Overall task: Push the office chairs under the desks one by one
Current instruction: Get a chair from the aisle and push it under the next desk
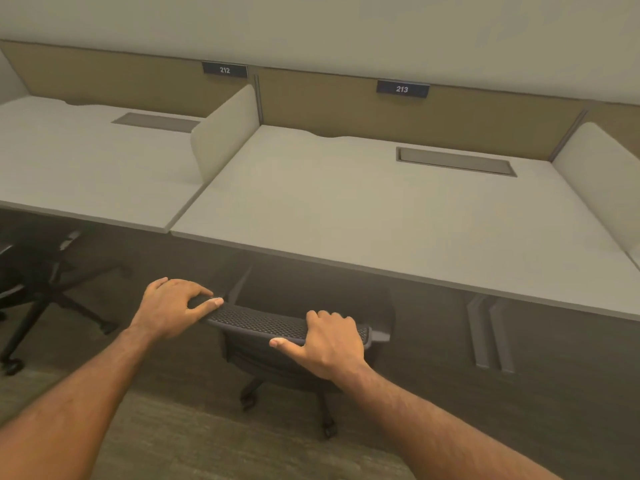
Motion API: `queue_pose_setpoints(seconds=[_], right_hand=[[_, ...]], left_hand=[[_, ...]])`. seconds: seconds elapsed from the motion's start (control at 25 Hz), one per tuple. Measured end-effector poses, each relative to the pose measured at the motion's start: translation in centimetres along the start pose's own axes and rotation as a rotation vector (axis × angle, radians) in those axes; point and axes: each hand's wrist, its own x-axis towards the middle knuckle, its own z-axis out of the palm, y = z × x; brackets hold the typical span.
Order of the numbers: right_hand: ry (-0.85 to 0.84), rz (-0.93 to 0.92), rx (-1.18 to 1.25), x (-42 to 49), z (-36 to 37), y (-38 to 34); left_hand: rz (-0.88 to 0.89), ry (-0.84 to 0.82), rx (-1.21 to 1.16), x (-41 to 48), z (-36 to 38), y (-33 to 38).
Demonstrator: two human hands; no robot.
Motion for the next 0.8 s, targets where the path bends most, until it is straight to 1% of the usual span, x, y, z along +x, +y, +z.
queue_pose_setpoints(seconds=[0.32, 0.4, 0.6, 0.8], right_hand=[[0.056, 0.078, -0.022, -0.1, 1.1, -4.7], [0.084, 0.082, -0.032, -0.2, 1.1, -4.8], [0.087, 0.114, -0.046, -0.6, 1.0, -5.5], [0.073, 0.167, -0.075, -1.3, 0.8, -6.2]], left_hand=[[0.075, -0.004, -0.007, 1.2, -0.6, -3.8], [0.084, -0.014, -0.01, 1.3, -0.7, -3.9], [0.119, -0.029, -0.038, 1.1, -1.0, -4.5], [0.135, -0.052, -0.015, 1.3, -1.0, -4.5]])
